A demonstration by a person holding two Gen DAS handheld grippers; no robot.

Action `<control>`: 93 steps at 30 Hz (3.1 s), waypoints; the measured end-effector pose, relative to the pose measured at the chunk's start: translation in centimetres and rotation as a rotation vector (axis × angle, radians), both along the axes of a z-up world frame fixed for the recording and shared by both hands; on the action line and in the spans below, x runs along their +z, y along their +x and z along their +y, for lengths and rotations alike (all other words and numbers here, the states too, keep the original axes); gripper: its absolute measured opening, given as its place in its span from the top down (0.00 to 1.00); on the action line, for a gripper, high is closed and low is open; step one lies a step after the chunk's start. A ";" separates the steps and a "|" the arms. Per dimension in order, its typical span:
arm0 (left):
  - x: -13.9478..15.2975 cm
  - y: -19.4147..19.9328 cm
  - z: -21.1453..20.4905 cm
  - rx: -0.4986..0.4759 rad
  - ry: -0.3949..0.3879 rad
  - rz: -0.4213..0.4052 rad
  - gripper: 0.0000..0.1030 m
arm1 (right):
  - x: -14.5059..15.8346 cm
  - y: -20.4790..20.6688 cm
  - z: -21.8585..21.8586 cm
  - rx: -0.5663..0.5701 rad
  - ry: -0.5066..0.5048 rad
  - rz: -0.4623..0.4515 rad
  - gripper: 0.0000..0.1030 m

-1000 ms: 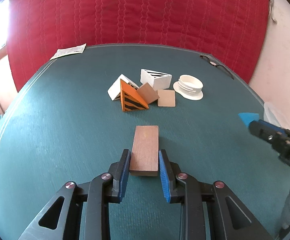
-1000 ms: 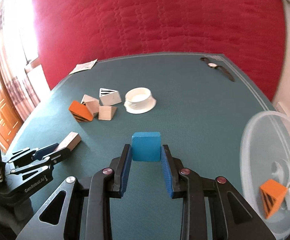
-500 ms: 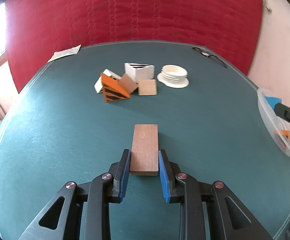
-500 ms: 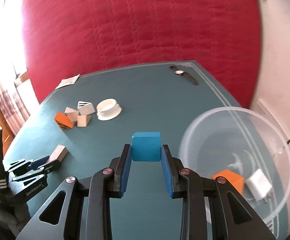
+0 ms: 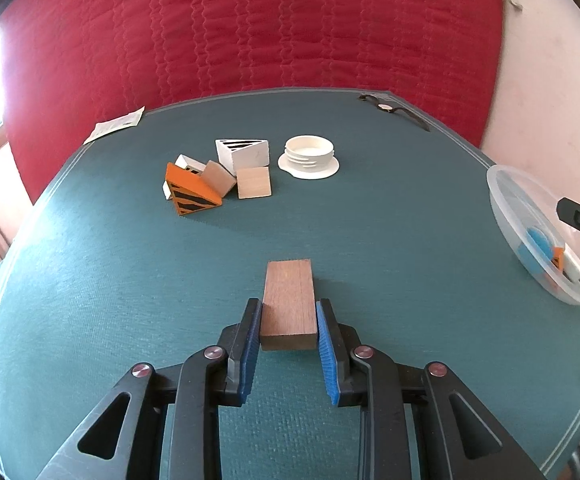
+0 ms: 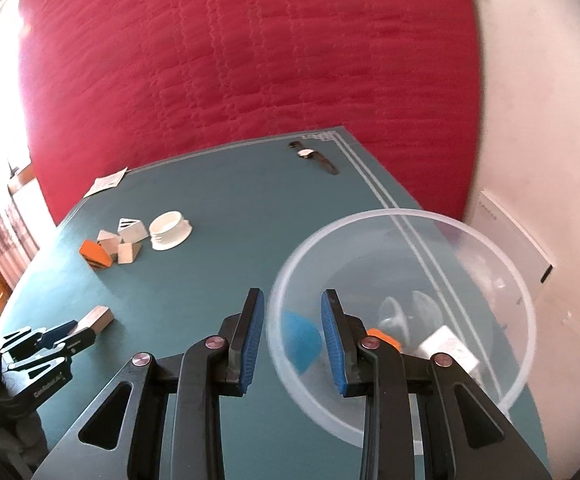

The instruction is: Organize rigid objects

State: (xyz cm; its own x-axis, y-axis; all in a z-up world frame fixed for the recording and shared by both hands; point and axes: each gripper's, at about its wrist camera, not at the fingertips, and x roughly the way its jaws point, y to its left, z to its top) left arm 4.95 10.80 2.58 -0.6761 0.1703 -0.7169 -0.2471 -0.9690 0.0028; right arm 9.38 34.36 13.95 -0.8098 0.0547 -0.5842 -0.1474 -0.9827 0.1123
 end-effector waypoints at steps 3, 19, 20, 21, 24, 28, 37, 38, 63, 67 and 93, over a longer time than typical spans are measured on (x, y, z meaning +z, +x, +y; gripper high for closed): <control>0.1 0.1 0.3 -0.003 -0.002 0.004 0.72 | -0.1 0.3 1.0 -0.026 -0.003 -0.001 0.70; 0.6 0.3 3.0 -0.056 -0.017 0.009 0.72 | -1.3 1.8 7.0 -0.230 -0.083 -0.006 0.37; 0.8 0.3 3.5 -0.068 -0.019 0.015 0.72 | -1.3 1.9 7.2 -0.239 -0.082 -0.004 0.35; 0.9 0.3 3.8 -0.075 -0.021 0.018 0.72 | -1.3 1.9 7.4 -0.250 -0.082 -0.002 0.34; 1.7 0.4 5.3 -0.113 -0.024 0.034 0.72 | -1.4 2.1 8.1 -0.280 -0.088 0.002 0.34; 2.6 0.2 7.6 -0.173 -0.022 0.048 0.72 | -1.4 2.4 8.7 -0.312 -0.081 0.012 0.34; 4.0 0.0 12.6 -0.291 -0.006 0.069 0.72 | -1.4 2.8 9.1 -0.329 -0.067 0.032 0.34; 4.1 -0.1 12.9 -0.300 -0.004 0.072 0.72 | -1.5 2.9 9.2 -0.330 -0.069 0.034 0.34; 7.9 -1.0 19.2 -0.435 0.076 0.103 0.72 | -1.1 3.7 10.3 -0.334 -0.104 0.079 0.34; 7.6 -2.3 18.1 -0.397 0.100 0.071 0.69 | -1.1 3.7 10.2 -0.332 -0.108 0.082 0.34; -1.7 -2.7 12.6 -0.310 -0.015 -0.107 0.25 | -1.5 3.4 9.3 -0.317 -0.103 0.045 0.34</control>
State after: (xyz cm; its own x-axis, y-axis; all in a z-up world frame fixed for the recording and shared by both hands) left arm 2.22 23.39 0.86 -0.5147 0.3453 -0.7848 -0.5296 -0.8479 -0.0257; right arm 12.79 43.68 12.44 -0.7872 0.2504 -0.5635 -0.4361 -0.8722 0.2217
